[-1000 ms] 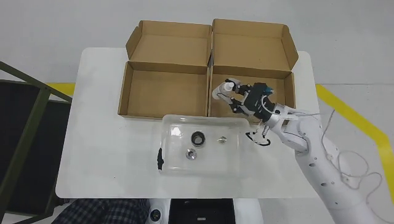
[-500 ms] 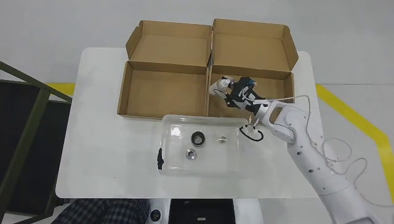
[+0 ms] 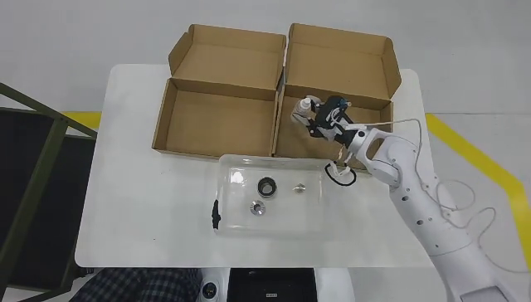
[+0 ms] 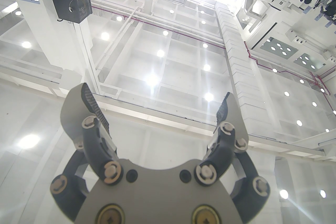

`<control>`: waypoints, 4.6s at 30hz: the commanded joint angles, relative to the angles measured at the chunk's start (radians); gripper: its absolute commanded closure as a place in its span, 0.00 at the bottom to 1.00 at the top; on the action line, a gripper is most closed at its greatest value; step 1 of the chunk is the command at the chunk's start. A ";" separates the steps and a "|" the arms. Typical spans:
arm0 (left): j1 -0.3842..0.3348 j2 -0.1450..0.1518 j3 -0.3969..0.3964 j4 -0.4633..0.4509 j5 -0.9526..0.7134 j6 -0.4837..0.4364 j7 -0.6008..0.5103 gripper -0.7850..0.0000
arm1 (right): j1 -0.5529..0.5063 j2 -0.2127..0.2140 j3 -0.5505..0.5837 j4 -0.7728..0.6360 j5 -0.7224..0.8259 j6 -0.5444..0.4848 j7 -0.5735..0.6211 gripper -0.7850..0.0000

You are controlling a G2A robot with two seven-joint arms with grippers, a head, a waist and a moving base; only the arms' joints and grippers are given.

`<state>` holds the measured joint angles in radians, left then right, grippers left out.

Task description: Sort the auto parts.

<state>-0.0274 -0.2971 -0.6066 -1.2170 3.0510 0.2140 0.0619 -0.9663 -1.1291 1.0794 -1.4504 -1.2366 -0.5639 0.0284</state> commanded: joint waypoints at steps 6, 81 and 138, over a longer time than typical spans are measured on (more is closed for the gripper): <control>0.000 0.000 0.000 0.000 0.000 0.000 0.000 0.00 | 0.039 -0.012 -0.027 0.053 -0.001 0.007 0.036 1.00; 0.000 0.000 0.000 0.000 0.000 0.000 0.000 0.00 | -0.533 0.091 0.191 -0.661 -0.277 -0.293 0.348 0.00; 0.000 0.000 0.000 0.000 0.000 0.000 0.000 0.00 | -0.356 0.069 -0.025 -0.493 -0.365 -0.197 0.580 1.00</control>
<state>-0.0274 -0.2971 -0.6066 -1.2170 3.0510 0.2140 0.0619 -1.3218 -1.0600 1.0538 -1.9384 -1.6033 -0.7582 0.6100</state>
